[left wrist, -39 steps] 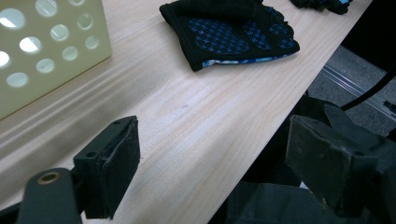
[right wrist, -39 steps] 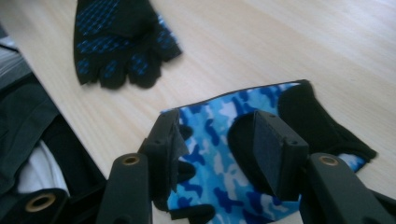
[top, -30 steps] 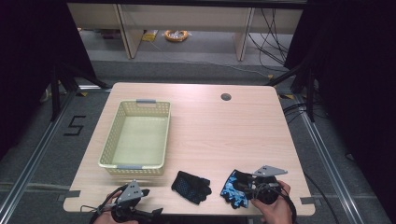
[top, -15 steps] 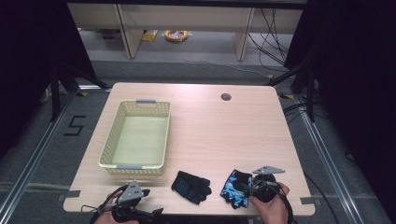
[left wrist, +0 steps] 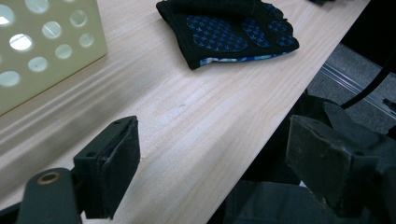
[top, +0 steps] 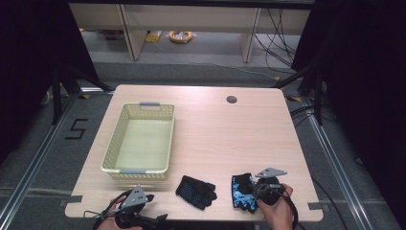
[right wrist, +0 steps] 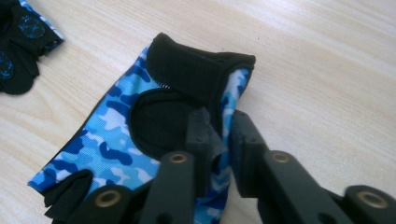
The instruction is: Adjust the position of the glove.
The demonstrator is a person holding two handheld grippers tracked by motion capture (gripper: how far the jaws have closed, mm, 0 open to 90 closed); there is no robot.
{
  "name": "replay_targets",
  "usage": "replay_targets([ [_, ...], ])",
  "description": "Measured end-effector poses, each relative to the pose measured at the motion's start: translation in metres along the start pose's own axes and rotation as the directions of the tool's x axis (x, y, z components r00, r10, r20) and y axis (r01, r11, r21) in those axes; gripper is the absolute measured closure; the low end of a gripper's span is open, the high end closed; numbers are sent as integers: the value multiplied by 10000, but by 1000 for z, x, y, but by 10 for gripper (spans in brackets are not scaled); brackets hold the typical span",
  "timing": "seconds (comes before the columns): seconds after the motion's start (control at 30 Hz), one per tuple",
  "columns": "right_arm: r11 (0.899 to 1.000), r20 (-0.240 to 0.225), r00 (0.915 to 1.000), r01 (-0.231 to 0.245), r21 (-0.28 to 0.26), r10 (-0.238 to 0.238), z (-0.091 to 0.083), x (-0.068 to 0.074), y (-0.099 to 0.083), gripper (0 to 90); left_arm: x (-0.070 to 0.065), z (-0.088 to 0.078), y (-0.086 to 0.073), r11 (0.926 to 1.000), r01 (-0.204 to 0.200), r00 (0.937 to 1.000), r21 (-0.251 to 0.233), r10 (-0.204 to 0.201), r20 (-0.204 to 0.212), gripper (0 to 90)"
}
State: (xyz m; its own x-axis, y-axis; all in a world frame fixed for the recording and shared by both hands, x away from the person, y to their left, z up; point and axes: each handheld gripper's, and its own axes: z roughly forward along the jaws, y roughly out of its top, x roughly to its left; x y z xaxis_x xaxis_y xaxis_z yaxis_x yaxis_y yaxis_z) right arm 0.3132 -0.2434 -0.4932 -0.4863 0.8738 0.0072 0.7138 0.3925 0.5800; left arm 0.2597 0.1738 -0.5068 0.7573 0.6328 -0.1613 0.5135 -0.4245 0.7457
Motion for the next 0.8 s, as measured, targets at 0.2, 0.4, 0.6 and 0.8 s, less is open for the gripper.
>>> replay_targets([
  [0.2,9982,-112,9981,601,-58,-601,0,-1,1,860,-2,1,0,9997,176,9998,-157,-175,65,171],
  [0.4,9931,-564,9926,1050,-523,-1079,-6,-4,6,865,0,1,0,10000,31,10000,-40,-31,-45,171],
  [0.6,9777,-1123,9809,1401,-1564,-1585,-34,3,16,867,-3,2,0,9989,382,9992,-259,-378,141,171],
  [0.8,9439,-1162,9595,2229,-2435,-2566,-57,13,32,867,-5,5,3,9997,76,9998,-236,-72,200,171],
])
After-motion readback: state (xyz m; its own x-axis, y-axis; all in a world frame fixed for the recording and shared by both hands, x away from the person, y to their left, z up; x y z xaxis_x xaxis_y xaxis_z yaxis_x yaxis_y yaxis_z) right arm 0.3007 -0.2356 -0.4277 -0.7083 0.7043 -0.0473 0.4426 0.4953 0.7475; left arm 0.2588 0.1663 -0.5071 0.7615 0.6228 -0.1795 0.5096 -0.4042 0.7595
